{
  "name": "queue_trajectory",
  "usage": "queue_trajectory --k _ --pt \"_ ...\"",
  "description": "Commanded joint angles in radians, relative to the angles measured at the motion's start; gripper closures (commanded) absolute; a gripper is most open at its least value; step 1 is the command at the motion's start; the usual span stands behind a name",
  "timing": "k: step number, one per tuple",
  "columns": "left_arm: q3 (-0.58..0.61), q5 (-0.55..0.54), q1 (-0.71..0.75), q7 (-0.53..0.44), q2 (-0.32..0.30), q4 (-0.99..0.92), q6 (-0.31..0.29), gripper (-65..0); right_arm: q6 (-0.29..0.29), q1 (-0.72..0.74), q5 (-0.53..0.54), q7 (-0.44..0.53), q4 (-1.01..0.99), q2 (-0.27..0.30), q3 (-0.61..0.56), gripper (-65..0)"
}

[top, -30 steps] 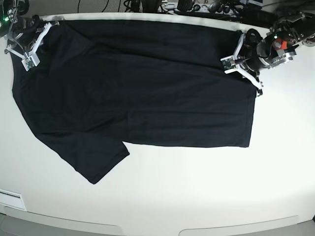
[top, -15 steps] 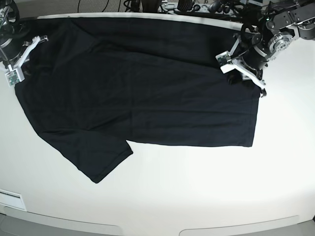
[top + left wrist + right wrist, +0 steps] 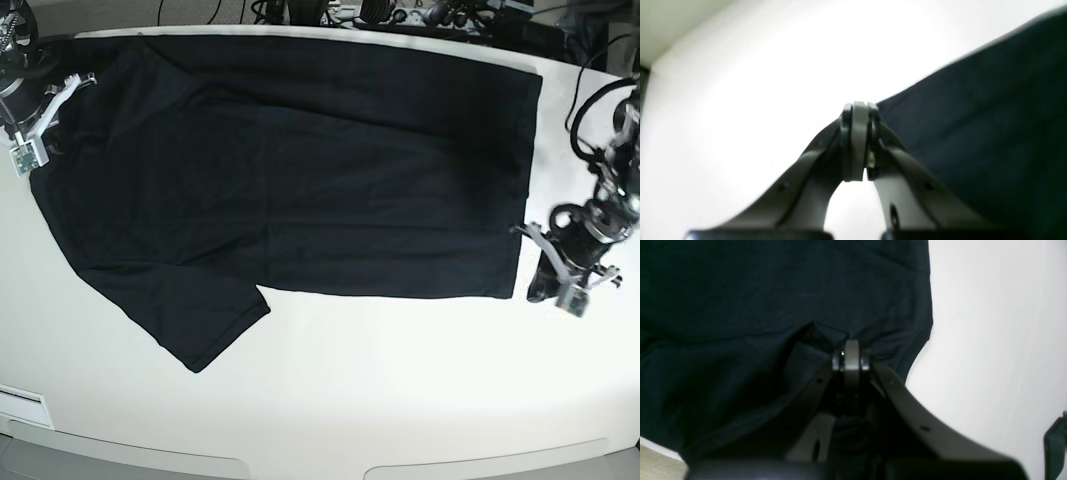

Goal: Fold the T-shirt properly
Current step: 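Move both grippers to the hem corners and grasp them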

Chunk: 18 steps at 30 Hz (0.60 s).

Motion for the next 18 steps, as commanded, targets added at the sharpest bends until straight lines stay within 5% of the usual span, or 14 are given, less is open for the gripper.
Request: queue_trajectory --k 1,3,7,13,18 --pt "-0.035 -0.061 -0.062 -0.026 0.001 -0.070 -0.010 0.0 -0.002 0.000 -0.002 0.024 0.014 0.016 0.011 -0.5" --pt "-0.038 -0.152 -0.139 0.014 0.034 -0.240 -0.010 -1.3 -0.006 -0.001 -0.004 0.027 0.014 0.016 0.011 -0.5" --pt "-0.014 -0.254 -0.251 0.106 0.079 -0.493 -0.127 -31.7 -0.008 -0.001 -0.007 0.019 0.014 0.016 0.011 -0.5" --pt "0.116 -0.349 -0.379 0.280 0.175 -0.771 -0.260 -32.1 -0.007 0.021 -0.007 0.029 0.014 0.016 0.011 -0.5" --pt "0.186 -0.407 -0.393 0.401 0.237 -0.832 -0.278 -32.1 -0.008 0.021 -0.007 0.029 0.014 0.016 0.011 -0.5"
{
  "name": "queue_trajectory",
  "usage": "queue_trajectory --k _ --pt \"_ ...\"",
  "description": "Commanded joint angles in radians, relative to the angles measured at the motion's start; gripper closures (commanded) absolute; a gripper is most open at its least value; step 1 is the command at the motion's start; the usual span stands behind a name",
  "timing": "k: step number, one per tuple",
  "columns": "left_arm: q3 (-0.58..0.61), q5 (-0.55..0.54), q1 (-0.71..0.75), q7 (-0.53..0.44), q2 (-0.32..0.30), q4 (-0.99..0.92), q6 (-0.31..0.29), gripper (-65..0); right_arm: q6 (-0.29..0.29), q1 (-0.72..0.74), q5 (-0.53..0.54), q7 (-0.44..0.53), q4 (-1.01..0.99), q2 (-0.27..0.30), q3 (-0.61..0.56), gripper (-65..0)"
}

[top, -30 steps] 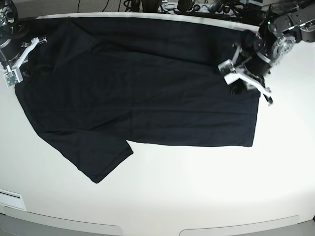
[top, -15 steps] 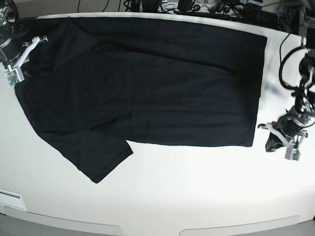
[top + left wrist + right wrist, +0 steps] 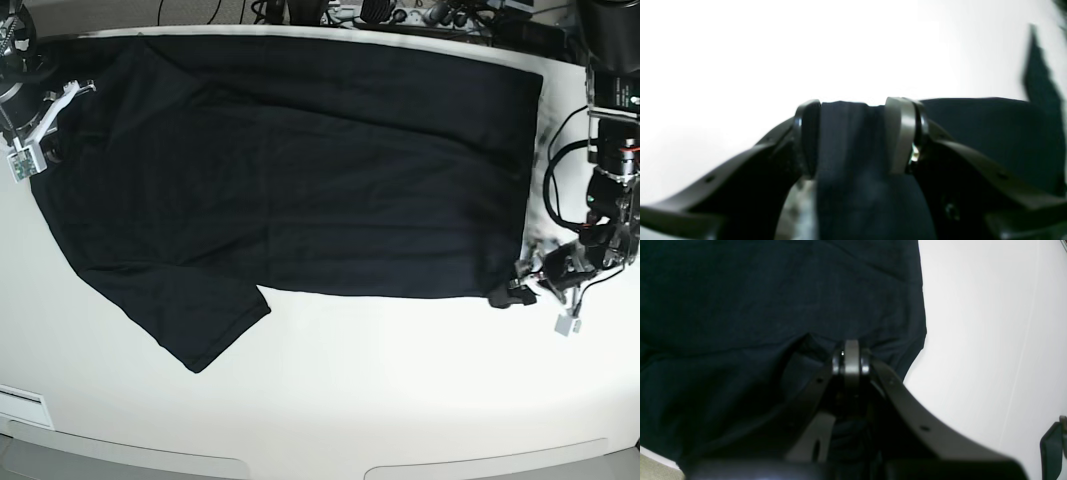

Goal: Fold the T-shirt properly
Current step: 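Move both grippers to the hem corners and grasp them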

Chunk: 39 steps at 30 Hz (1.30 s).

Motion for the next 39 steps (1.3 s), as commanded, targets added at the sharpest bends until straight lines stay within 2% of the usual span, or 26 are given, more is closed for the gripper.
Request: queue_trajectory --k 1,3,4,7,12,15,20,26,33,39 --pt "0.018 0.068 0.005 0.128 0.008 -0.008 0.024 -32.0 -0.004 0.000 -0.004 0.020 0.014 0.015 0.011 -0.5" --pt "0.021 0.069 0.002 0.160 0.022 -0.008 0.025 -28.5 -0.004 0.000 -0.004 0.026 0.014 0.015 0.011 -0.5" --pt "0.021 0.070 0.000 0.168 0.024 -0.008 0.029 -23.6 -0.005 0.000 -0.004 0.034 0.014 0.015 0.011 -0.8" --pt "0.021 0.071 -0.001 0.170 0.023 -0.008 0.070 0.0 -0.004 0.000 -0.004 0.071 0.014 0.015 0.011 -7.9" --pt "0.021 0.104 -0.001 0.163 0.023 -0.008 0.057 0.0 -0.003 0.102 0.000 0.170 -0.008 0.015 0.010 -25.6" --pt "0.021 0.104 -0.001 0.164 0.024 -0.008 0.039 0.0 -0.003 0.231 0.032 0.179 -0.080 0.015 0.008 -28.8" --pt "0.021 0.105 -0.001 0.168 0.024 -0.008 0.039 0.0 0.057 0.471 0.140 0.166 -0.338 0.015 -0.048 -28.8" --pt "0.021 0.105 -0.001 0.168 0.024 -0.008 0.038 0.0 0.134 0.811 0.264 0.109 -0.762 0.015 -0.214 -28.8" --pt "0.021 0.127 0.000 0.171 0.023 -0.008 0.038 0.0 0.198 1.177 0.290 0.085 -1.235 -0.002 -0.380 -28.8" --pt "0.021 0.127 0.000 0.172 0.023 -0.008 0.032 0.0 0.264 1.356 0.291 0.078 -1.564 -0.052 -0.404 -28.8"
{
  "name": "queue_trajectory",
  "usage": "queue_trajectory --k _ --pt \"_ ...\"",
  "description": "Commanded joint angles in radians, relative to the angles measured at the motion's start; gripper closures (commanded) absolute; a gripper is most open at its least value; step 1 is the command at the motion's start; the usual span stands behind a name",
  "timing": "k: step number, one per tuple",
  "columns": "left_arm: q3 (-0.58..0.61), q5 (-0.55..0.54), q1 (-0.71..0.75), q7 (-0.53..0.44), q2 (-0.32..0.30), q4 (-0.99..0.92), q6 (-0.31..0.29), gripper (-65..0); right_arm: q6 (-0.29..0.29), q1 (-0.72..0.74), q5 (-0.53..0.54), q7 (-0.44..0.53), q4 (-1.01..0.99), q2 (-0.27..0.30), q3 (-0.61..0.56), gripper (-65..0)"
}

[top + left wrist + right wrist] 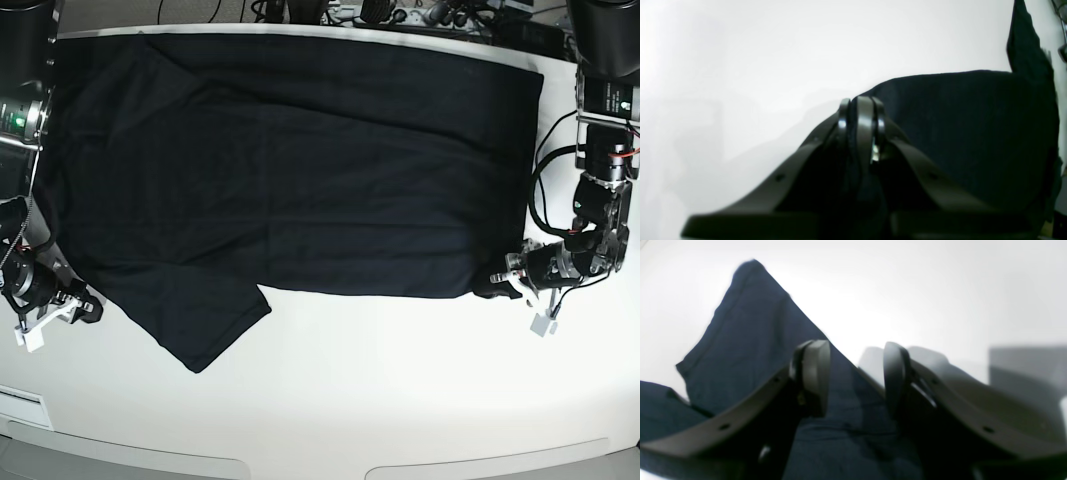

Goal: Fold the T-shirt properly
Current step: 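Move both grippers to the hem corners and grasp them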

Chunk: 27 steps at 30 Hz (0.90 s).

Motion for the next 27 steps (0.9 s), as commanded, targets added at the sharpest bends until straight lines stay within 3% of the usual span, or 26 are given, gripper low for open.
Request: queue_trajectory --k 1,13,15,18,21,27 --pt "0.012 0.097 0.008 0.077 -0.008 -0.008 0.029 0.0 0.019 0.044 0.018 0.017 -0.020 0.013 0.004 -28.8" --pt "0.012 0.097 0.008 0.076 -0.008 -0.008 0.026 0.0 0.154 0.048 0.079 -0.077 -0.065 -0.083 0.004 -28.6" --pt "0.012 0.097 0.008 0.076 -0.008 -0.008 0.025 0.0 0.154 0.049 0.080 -0.076 -0.064 -0.090 0.004 -22.8" --pt "0.012 0.093 0.000 0.075 -0.008 -0.007 -0.021 0.0 0.154 0.051 0.080 -0.076 -0.045 -0.083 0.004 -1.8" --pt "0.012 0.093 -0.029 0.070 -0.008 -0.006 -0.050 0.0 0.154 0.051 0.080 -0.091 0.000 -0.076 0.004 0.0" --pt "0.012 0.093 -0.138 0.060 -0.008 -0.005 -0.050 0.0 0.154 0.047 0.110 -0.216 0.126 -0.069 0.004 0.0"
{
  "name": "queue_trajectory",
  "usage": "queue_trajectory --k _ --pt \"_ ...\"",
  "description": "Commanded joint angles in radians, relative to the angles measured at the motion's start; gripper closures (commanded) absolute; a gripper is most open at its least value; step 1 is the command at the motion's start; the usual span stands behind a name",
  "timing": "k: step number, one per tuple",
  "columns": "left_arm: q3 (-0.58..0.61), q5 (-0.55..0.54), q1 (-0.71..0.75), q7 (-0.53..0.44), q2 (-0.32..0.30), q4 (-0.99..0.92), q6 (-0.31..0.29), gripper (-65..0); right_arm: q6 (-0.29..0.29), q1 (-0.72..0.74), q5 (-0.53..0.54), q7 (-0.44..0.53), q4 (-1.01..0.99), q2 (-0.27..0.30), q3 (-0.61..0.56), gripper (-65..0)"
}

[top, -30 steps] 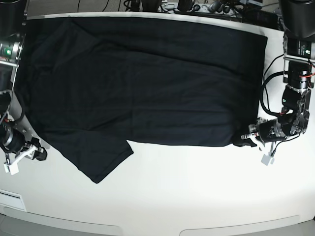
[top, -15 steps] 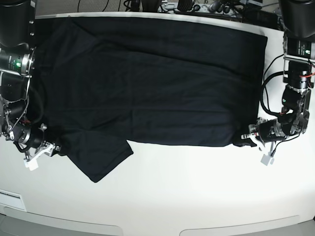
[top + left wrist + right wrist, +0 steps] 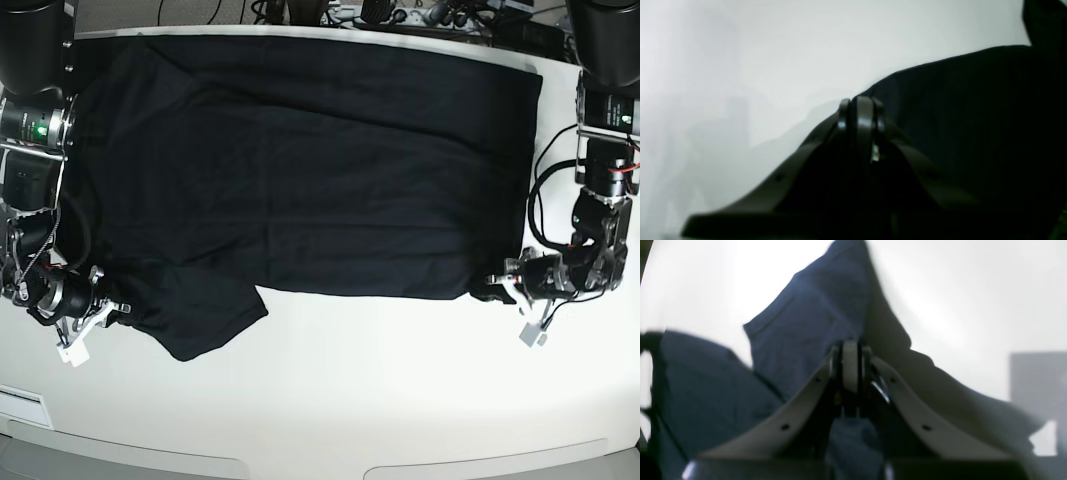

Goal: Fold the T-shirt properly
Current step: 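Move both grippers to the hem corners and grasp them, then lift the hem with both grippers and fold it over onto the collar half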

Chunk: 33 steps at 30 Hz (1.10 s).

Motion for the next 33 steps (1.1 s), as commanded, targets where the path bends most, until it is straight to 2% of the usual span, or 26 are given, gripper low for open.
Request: queue_trajectory --k 1,6,12,16,19,22,26,29,31,33 --pt "-0.002 0.011 -0.049 0.005 -0.016 0.006 0.007 0.0 0.009 0.031 0.051 0.001 0.037 0.030 0.004 0.0" --pt "-0.002 0.012 -0.126 0.010 -0.014 0.006 -0.055 0.0 0.009 -0.030 0.163 -0.072 0.183 0.085 0.004 0.0" --pt "-0.002 -0.037 -0.139 0.035 -0.012 0.007 -0.178 0.0 0.009 -0.223 0.266 -0.093 0.471 0.182 0.004 0.0" --pt "-0.002 -0.136 -0.139 0.126 -0.018 0.014 -0.178 0.0 0.009 -0.372 0.347 -0.093 0.669 0.264 0.011 0.0" --pt "-0.002 -0.219 -0.139 0.214 -0.032 0.031 -0.178 0.0 0.009 -0.462 0.350 -0.094 0.784 0.316 0.031 0.0" --pt "-0.002 -0.293 -0.139 0.258 -0.067 0.052 -0.178 0.0 0.009 -0.544 0.351 -0.102 0.864 0.361 0.077 0.0" --pt "-0.002 -0.360 -0.139 0.290 -0.129 0.088 -0.178 0.0 0.009 -0.625 0.364 -0.121 0.930 0.375 0.190 0.0" --pt "-0.002 -0.462 -0.133 0.352 -0.163 0.119 -0.178 0.0 0.009 -0.662 0.465 -0.188 0.945 0.375 0.266 0.0" --pt "-0.001 -0.472 -0.116 0.397 -0.176 0.153 -0.178 0.0 0.009 -0.679 0.530 -0.248 0.947 0.375 0.291 0.0" --pt "-0.001 -0.472 -0.081 0.421 -0.187 0.212 -0.178 0.0 0.009 -0.696 0.550 -0.298 0.947 0.376 0.302 0.0"
